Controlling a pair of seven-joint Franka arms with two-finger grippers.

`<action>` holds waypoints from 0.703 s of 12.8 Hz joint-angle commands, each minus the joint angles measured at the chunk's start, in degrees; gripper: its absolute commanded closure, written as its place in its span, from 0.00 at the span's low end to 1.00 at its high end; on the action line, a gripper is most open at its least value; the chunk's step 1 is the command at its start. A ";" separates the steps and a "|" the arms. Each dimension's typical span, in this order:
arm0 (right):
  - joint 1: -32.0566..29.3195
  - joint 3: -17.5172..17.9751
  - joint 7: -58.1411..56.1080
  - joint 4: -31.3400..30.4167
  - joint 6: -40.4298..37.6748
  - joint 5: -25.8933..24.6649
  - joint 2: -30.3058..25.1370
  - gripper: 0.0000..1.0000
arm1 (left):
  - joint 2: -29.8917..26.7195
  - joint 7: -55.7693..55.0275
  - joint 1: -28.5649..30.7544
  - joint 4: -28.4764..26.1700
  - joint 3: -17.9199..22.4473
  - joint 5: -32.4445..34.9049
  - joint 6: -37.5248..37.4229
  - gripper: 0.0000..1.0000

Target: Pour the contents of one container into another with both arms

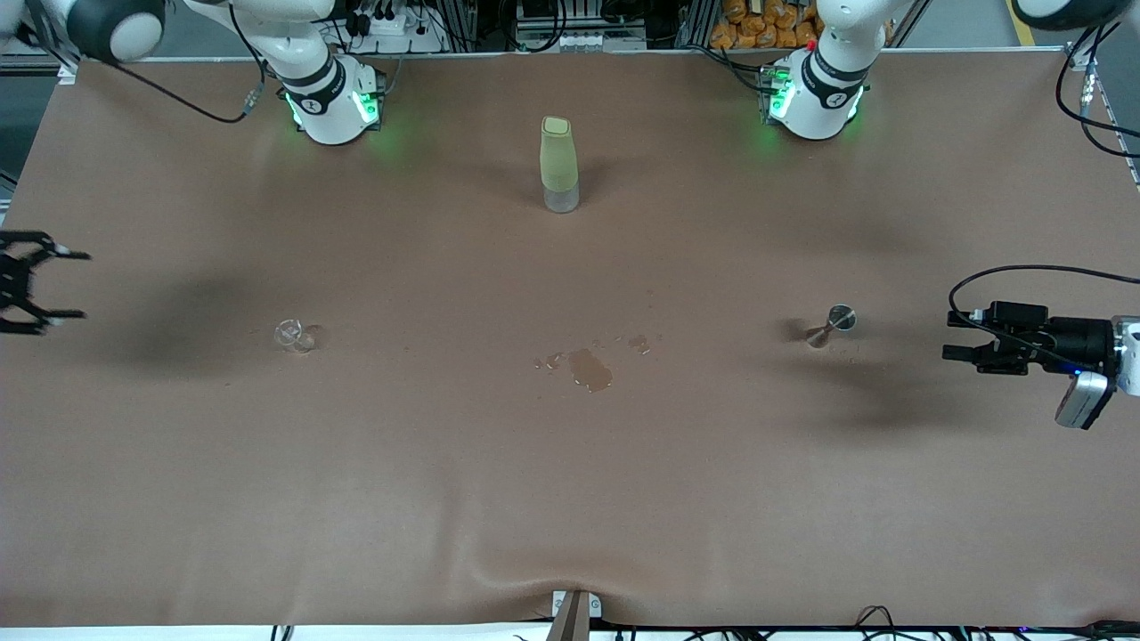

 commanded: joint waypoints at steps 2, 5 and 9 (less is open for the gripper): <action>5.38 0.02 19.49 -0.09 0.00 -9.65 -10.77 0.00 | -6.97 -16.96 -5.96 -0.39 0.21 3.46 4.61 0.00; 10.13 0.55 39.34 0.00 -1.13 -16.25 -18.86 0.00 | -10.74 -24.11 -11.32 -0.31 0.12 11.54 10.23 0.00; 12.78 7.90 64.83 6.49 -9.38 -21.61 -22.83 0.00 | -16.10 -28.61 -16.95 -0.48 -0.49 29.59 12.71 0.00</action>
